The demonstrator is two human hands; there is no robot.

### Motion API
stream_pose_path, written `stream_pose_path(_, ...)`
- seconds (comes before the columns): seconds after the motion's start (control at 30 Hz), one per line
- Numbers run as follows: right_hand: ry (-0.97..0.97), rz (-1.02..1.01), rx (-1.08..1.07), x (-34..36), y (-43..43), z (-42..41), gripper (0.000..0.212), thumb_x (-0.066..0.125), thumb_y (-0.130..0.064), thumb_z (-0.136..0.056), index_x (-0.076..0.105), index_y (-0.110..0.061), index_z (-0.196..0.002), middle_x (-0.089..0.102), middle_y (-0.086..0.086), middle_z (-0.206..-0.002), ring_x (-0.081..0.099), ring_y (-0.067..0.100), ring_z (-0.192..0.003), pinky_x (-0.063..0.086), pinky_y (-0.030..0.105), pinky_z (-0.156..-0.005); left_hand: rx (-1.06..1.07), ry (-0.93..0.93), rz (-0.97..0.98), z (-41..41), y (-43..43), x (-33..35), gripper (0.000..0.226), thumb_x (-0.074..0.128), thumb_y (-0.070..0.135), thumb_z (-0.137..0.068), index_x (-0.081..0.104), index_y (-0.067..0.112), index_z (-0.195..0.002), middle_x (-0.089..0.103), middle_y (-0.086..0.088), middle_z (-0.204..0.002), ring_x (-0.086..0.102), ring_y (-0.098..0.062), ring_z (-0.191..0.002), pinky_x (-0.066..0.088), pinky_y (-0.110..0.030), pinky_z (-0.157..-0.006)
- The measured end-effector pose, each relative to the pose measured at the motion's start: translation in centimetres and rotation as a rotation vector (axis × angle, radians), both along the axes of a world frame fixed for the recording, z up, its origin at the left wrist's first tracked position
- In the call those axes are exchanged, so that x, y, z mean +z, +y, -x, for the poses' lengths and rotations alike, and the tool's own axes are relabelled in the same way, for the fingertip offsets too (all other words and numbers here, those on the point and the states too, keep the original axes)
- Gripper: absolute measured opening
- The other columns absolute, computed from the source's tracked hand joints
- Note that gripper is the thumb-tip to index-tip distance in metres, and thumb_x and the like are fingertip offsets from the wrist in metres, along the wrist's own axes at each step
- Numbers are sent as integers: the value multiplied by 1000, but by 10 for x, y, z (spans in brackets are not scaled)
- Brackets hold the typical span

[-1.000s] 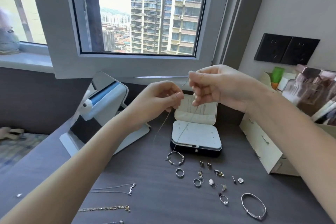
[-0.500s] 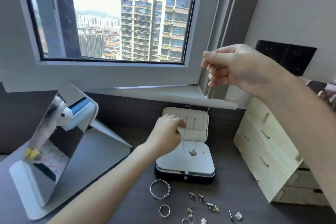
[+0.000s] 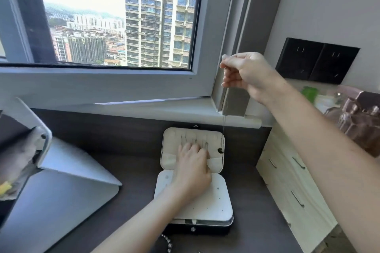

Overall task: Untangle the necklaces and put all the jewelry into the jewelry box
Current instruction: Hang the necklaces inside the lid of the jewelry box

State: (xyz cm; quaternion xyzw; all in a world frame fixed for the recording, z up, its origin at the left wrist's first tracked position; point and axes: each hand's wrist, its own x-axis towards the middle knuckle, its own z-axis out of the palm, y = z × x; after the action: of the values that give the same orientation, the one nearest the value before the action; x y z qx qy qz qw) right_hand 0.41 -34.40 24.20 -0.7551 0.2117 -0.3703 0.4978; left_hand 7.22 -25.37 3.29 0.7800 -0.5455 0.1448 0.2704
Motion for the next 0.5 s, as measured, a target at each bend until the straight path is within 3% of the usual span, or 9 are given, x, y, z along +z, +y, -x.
stream_pose_path(0.1, -4, -15, -38, -9, -12, -4, 24, 55, -16, -94, 58, -8, -72, 52, 0, -54, 52, 12, -49, 54, 31, -60, 4, -47, 95, 0, -4, -6, 7, 53, 16, -50, 51, 17, -57, 49, 1, -60, 49, -24, -61, 19, -33, -65)
stream_pose_path(0.27, 2, -51, -57, -25, -21, -6, 25, 55, -16, -95, 58, -8, -71, 53, 0, -54, 53, 11, -47, 54, 31, -61, 7, -75, 169, -1, -3, -7, 15, 40, 23, -57, 54, 19, -59, 53, 3, -63, 52, -23, -65, 20, -32, -66)
stream_pose_path(0.5, 122, 44, -53, -50, -12, 8, 25, 55, -16, -95, 59, -7, -71, 58, 4, -58, 57, 16, -52, 56, 34, -63, 12, -87, 195, -2, -4, -8, 14, 41, 24, -56, 53, 18, -58, 53, 2, -62, 53, -25, -65, 21, -32, -67)
